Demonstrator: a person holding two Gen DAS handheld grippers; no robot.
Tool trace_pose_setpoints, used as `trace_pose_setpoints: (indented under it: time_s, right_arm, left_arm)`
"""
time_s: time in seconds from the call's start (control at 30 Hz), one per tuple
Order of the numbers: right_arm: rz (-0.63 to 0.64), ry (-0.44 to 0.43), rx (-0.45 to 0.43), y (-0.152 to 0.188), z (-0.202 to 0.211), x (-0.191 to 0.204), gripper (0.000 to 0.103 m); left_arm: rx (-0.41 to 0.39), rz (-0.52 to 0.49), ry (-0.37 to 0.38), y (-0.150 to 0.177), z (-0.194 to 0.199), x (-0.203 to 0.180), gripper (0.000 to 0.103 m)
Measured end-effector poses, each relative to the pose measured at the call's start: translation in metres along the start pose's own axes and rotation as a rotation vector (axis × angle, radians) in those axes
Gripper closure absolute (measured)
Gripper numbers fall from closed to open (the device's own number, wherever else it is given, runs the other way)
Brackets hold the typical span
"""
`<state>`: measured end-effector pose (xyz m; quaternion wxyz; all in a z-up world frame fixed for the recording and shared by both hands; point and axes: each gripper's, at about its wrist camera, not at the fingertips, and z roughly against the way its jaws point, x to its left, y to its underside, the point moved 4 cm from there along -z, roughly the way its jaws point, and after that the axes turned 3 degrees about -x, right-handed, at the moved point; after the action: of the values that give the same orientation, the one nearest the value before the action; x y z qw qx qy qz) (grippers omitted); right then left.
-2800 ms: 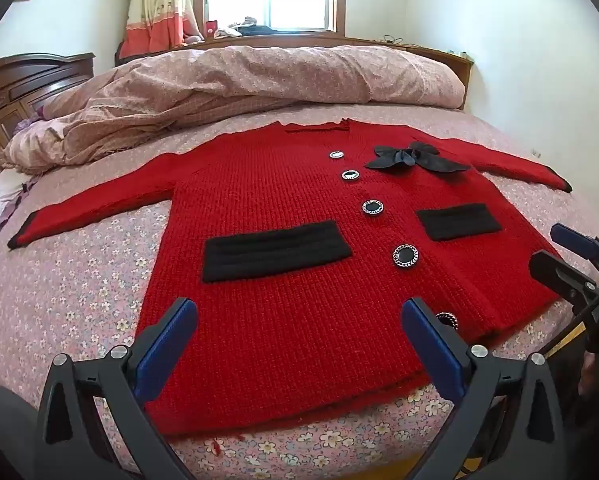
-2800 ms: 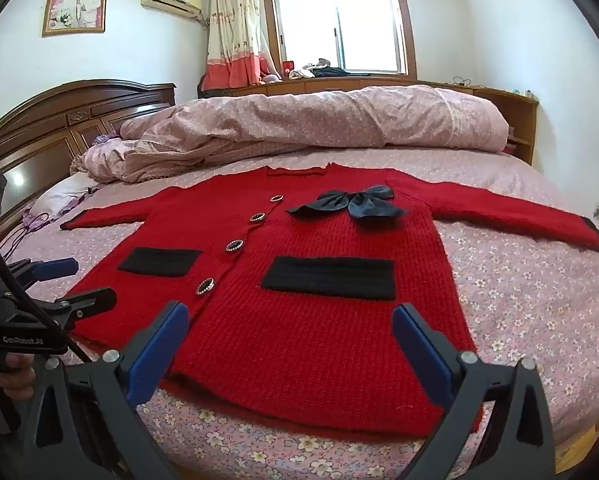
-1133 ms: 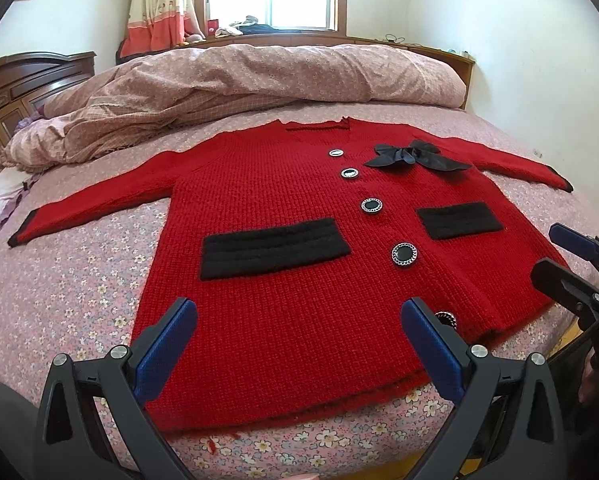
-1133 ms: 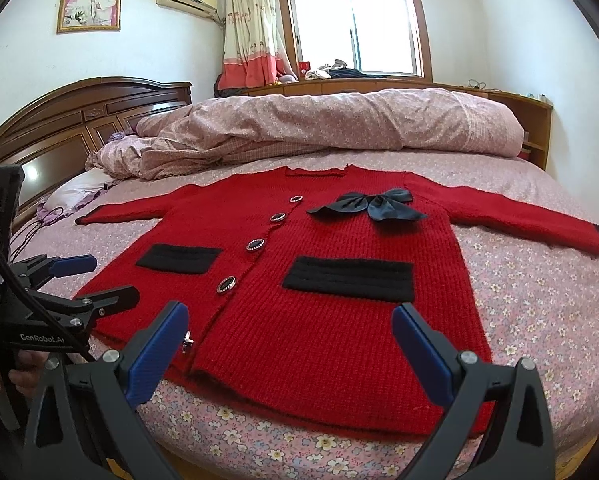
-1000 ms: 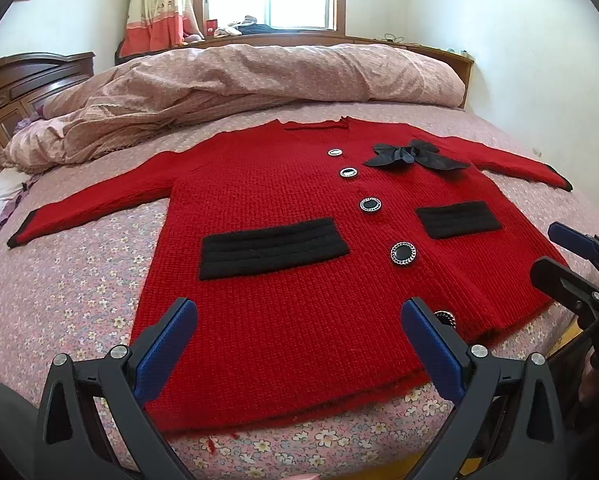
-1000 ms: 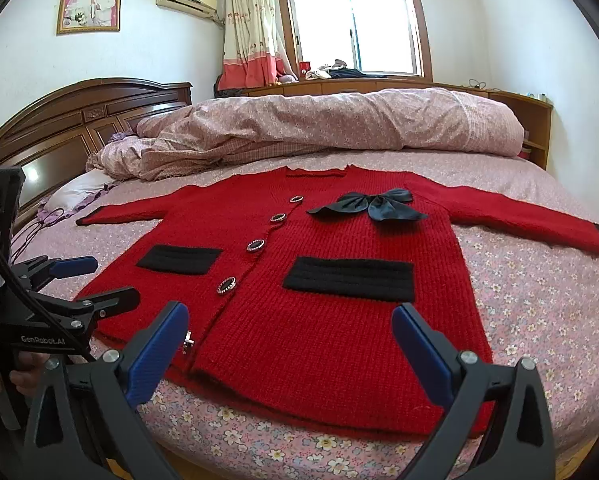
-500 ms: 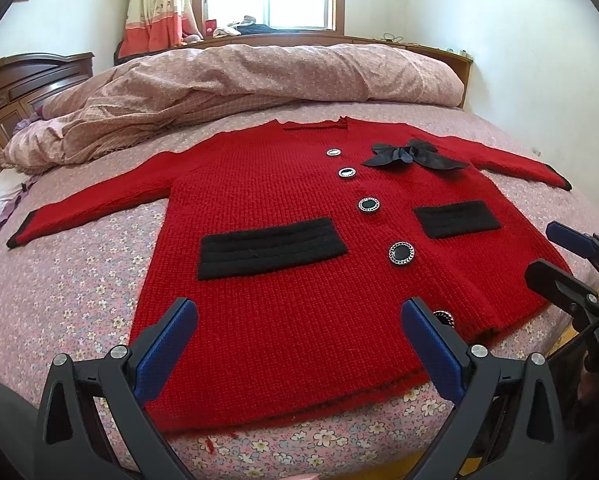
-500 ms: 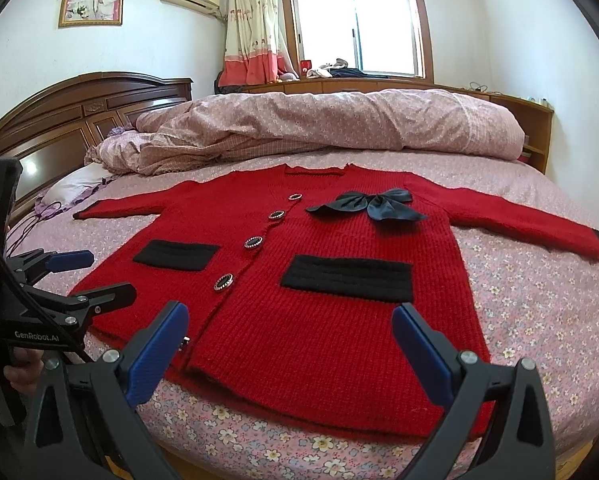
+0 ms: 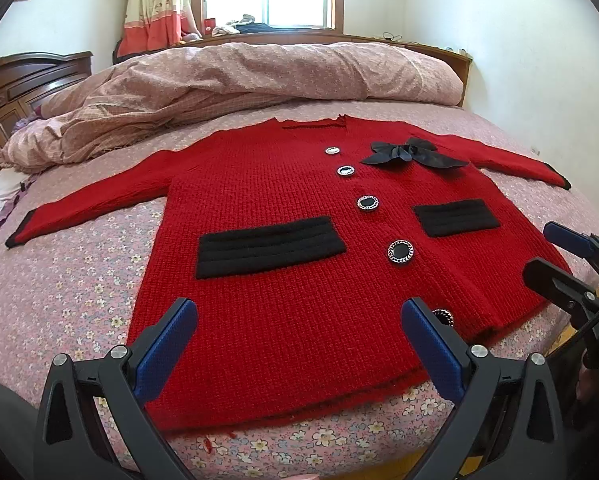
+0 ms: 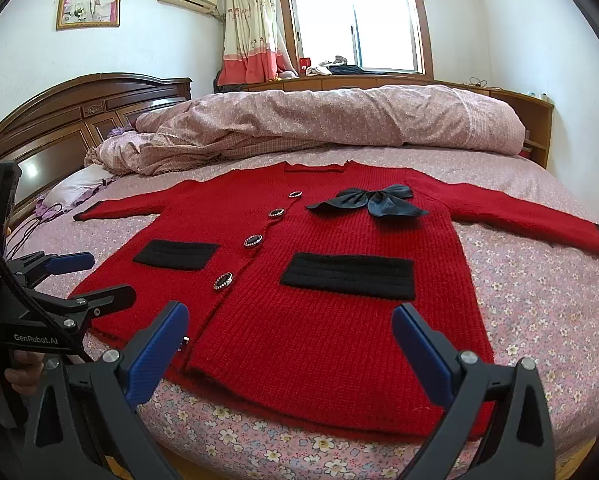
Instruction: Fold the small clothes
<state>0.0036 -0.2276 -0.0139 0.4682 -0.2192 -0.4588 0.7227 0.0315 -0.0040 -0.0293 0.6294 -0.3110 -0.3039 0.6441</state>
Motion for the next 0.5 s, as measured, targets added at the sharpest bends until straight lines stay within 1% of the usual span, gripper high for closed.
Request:
trace_pose_setpoints:
  time_s: [0.27,0.43,0.5]
  right_arm:
    - [-0.001,0.001,0.003,0.0009,-0.0011,0.0003,0.000]
    - [0.002,-0.009,-0.001,-0.0015,-0.0033,0.0027,0.000]
    - [0.008,-0.020,-0.007,-0.0065,-0.0064,0.0058,0.000]
  left_arm:
    - [0.002,0.003,-0.001,0.0009,-0.0010,0.0001,0.004]
    - [0.011,0.025,0.038,-0.0004,-0.0006,0.0017,0.004]
    - [0.011,0.054,0.055,-0.0039,-0.0008,0.0074,0.004]
